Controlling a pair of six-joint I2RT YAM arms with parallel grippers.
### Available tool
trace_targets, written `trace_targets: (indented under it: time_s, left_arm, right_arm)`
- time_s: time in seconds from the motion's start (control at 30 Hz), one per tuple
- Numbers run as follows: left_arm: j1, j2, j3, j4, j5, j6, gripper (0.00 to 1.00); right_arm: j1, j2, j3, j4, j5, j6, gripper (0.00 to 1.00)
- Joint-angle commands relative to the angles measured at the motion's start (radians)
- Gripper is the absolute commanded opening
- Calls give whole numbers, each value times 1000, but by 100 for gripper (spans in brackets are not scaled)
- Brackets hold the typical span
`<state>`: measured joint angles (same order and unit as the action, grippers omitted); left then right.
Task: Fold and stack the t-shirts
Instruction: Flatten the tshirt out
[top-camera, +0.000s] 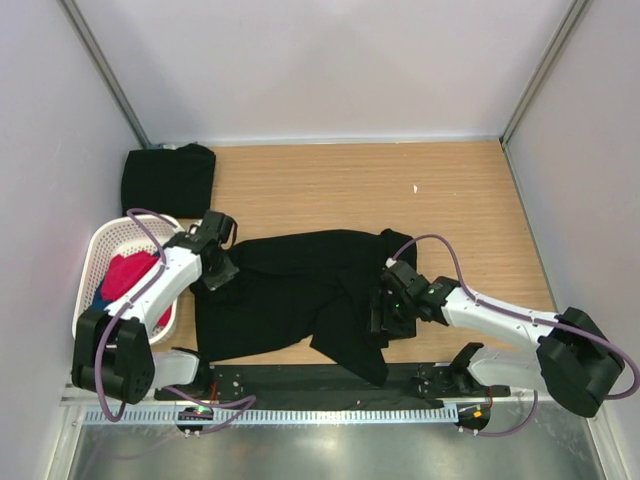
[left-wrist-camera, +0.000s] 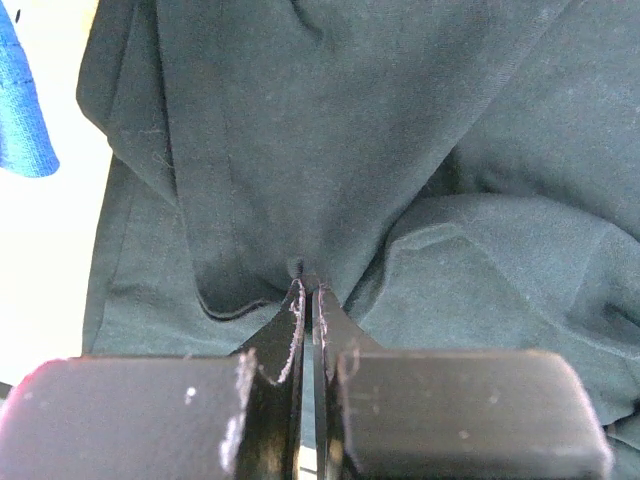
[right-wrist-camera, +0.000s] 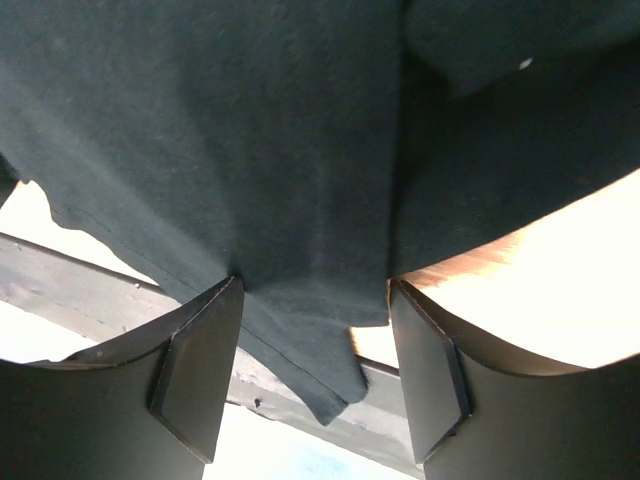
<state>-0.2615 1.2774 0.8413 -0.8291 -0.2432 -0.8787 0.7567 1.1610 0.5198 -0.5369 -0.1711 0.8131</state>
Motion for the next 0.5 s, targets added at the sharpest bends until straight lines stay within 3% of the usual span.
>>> trace_targets:
  time_s: [0.0,0.2,0.47]
  left_arm:
    - [2,10,53,-24,16,6,0]
    - [2,13,77,-42,2,10,0]
    - [4,37,85,-48,2,12,0]
  right_arm:
    - [35,-30,-33,74,12,67,66]
    - [98,-105,-52,-3,99,135,65]
    - [107,-139,-78,-40,140,146,47]
